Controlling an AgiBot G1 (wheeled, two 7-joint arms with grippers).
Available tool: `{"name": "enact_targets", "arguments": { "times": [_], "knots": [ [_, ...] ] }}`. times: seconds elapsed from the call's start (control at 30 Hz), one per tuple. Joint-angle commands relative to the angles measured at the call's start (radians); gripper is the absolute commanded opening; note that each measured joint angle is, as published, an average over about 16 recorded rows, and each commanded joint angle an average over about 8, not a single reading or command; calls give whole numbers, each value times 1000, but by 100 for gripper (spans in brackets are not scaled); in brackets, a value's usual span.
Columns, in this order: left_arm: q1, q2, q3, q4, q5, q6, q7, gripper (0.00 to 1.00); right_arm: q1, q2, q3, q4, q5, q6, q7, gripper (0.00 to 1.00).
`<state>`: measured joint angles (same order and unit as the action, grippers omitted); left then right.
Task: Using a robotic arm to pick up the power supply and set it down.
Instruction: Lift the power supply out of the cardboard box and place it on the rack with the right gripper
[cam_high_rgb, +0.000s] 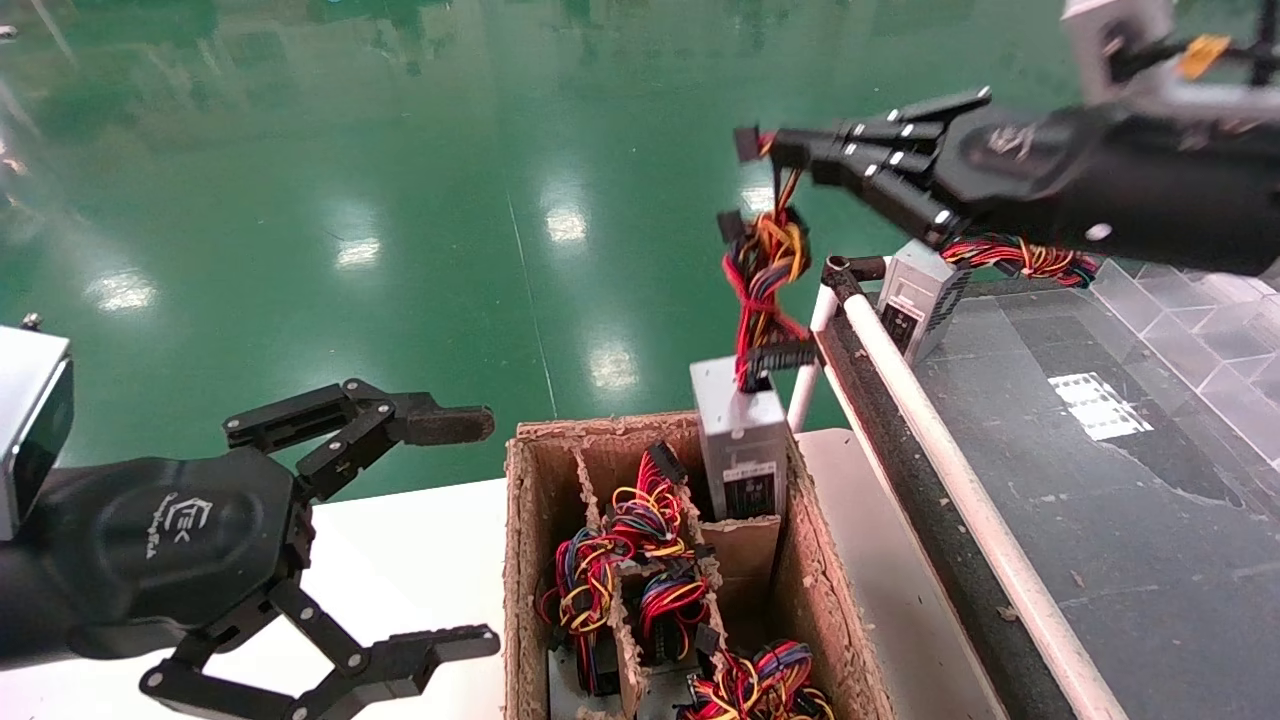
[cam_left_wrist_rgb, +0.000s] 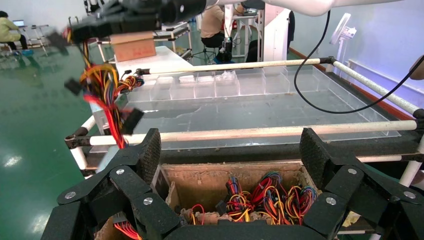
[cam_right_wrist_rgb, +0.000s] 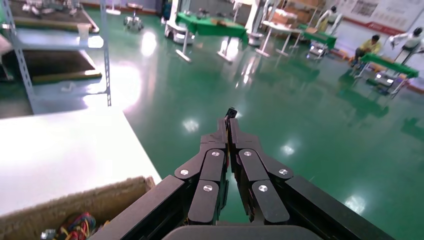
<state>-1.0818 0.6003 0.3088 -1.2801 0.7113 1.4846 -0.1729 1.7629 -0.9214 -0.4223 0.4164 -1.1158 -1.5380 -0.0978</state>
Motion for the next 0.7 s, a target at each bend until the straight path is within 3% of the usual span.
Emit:
{"name": "enact_targets", "arguments": {
  "times": [0.03,0.43,0.7],
  "knots": [
    [0,0,0,0,0,0,0,100,-2,17,9,32,15,1,22,0],
    [0,0,1,0,0,0,0,100,-56,141,79,238,90,100,151,0],
    [0,0,1,0,-1,0,0,100,-110,228,117,296,106,178,183,0]
  ]
}}
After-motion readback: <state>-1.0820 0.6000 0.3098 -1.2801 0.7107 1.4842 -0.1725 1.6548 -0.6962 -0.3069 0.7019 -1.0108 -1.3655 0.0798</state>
